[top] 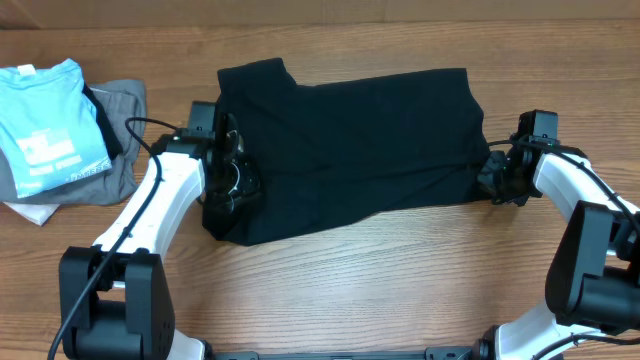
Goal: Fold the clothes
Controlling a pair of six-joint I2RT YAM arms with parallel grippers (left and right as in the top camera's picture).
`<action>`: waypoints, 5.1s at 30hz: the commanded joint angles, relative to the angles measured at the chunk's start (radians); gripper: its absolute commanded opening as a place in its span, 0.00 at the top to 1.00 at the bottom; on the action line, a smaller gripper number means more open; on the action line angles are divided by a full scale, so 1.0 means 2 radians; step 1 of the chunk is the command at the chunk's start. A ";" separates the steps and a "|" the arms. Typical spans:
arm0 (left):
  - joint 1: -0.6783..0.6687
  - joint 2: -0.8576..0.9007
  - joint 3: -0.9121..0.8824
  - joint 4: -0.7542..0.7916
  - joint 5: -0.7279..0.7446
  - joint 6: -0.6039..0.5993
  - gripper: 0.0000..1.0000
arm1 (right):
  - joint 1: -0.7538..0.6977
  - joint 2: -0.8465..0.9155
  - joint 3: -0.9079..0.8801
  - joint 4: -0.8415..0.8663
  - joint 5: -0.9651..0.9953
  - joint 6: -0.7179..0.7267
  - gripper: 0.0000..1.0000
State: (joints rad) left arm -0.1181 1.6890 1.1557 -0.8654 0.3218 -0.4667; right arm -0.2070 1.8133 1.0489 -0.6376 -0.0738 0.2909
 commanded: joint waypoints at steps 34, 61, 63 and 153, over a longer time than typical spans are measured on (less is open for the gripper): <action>0.000 -0.002 -0.084 -0.032 -0.167 -0.005 0.62 | 0.002 0.001 -0.001 -0.028 0.003 0.000 0.75; 0.098 -0.001 -0.116 -0.002 -0.174 0.043 0.64 | 0.002 0.001 -0.001 -0.033 0.003 0.000 0.75; 0.098 -0.002 -0.080 -0.049 -0.174 0.053 0.62 | 0.002 0.001 -0.001 -0.033 0.003 0.000 0.76; 0.014 0.031 0.032 -0.117 -0.066 0.075 0.43 | 0.002 0.001 -0.001 -0.038 0.003 0.000 0.72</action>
State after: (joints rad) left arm -0.0788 1.7527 1.2613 -1.1080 0.1287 -0.3538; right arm -0.2066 1.8130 1.0492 -0.7033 -0.0822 0.2897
